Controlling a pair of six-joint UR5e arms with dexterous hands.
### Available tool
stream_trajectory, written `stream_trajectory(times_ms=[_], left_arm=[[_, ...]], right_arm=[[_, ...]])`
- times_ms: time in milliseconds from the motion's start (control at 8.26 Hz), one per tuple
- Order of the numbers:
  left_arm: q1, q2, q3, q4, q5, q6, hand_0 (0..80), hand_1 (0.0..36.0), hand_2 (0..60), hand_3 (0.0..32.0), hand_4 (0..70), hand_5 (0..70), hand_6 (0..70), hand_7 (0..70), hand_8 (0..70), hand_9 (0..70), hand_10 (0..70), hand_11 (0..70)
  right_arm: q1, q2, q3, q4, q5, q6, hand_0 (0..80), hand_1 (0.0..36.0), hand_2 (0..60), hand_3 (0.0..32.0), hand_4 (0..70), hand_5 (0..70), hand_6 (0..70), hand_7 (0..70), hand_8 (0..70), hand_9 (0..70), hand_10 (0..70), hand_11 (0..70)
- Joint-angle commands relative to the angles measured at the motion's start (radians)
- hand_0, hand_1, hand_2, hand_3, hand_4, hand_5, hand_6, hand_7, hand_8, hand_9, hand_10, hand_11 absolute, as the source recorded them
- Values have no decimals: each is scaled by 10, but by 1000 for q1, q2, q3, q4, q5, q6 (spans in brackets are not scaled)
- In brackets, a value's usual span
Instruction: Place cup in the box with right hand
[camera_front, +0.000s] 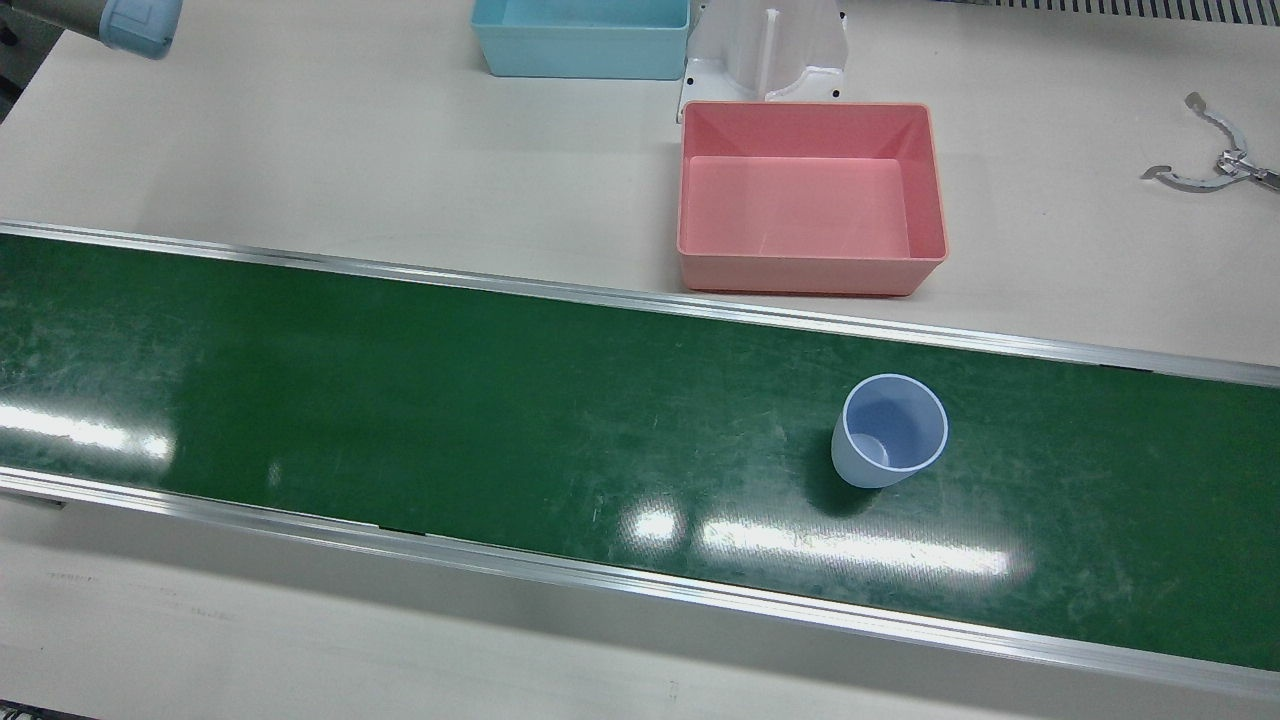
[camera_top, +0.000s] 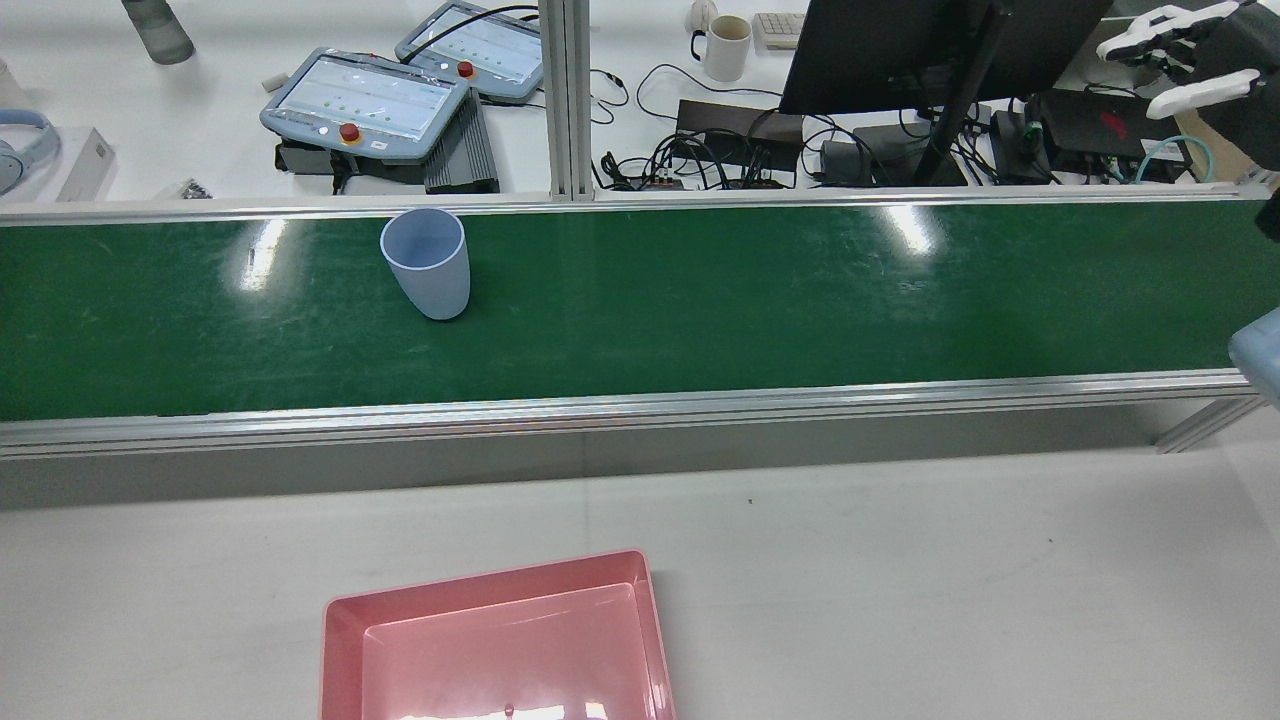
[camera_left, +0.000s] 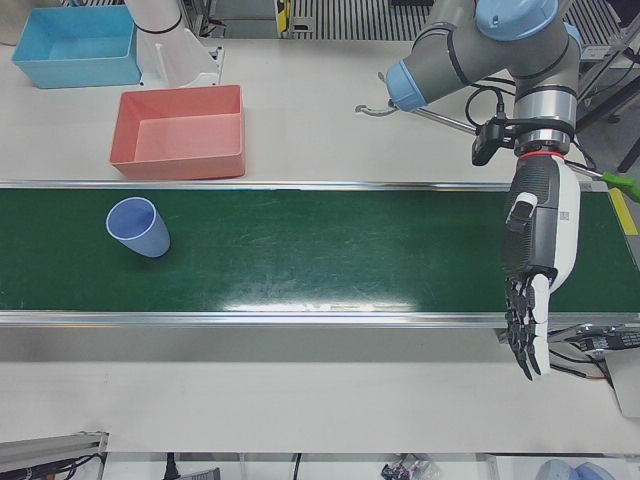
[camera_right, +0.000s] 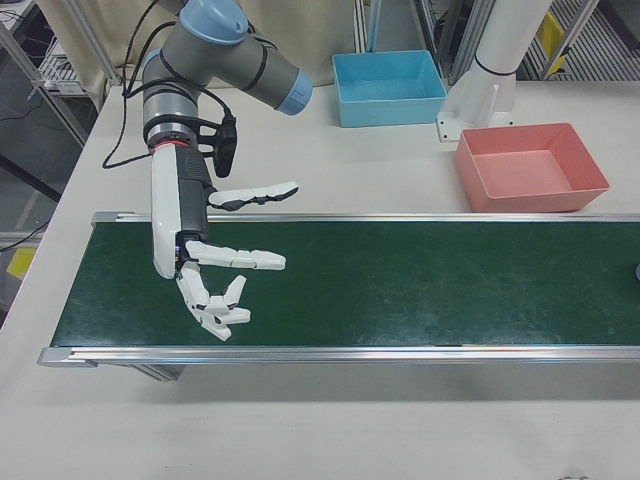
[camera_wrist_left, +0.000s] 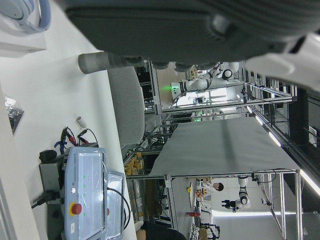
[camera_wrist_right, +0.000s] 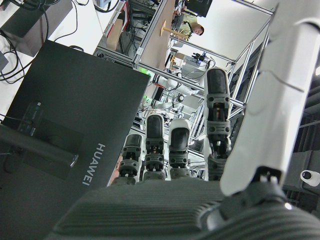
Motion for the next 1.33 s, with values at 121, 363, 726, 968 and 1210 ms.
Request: stream_trajectory(times_ms=[121,363,726,968,1210], left_arm=[[0,0,0,0,0,0,0,0,0,0,0,0,0,0,0,0,0,0],[0,0,0,0,0,0,0,0,0,0,0,0,0,0,0,0,0,0],[0,0,0,0,0,0,0,0,0,0,0,0,0,0,0,0,0,0],[0,0,0,0,0,0,0,0,0,0,0,0,0,0,0,0,0,0],[0,0,0,2,0,0,0,0,0,0,0,0,0,0,0,0,0,0]], right_arm=[[1,0,-2,-2,0,0,564,109,0,0,497,64,201,700,165,366,121,188],[-1,2,5,-2,0,0,564,110,0,0,497,63,199,700,161,361,118,184],[-1,2,5,-2,0,0,566,110,0,0,489,63,197,700,159,356,116,181],[1,2,3,-2,-2,0,566,110,0,0,492,63,199,700,159,358,117,183],[-1,2,3,-2,-2,0,565,110,0,0,490,63,198,700,158,355,117,182]])
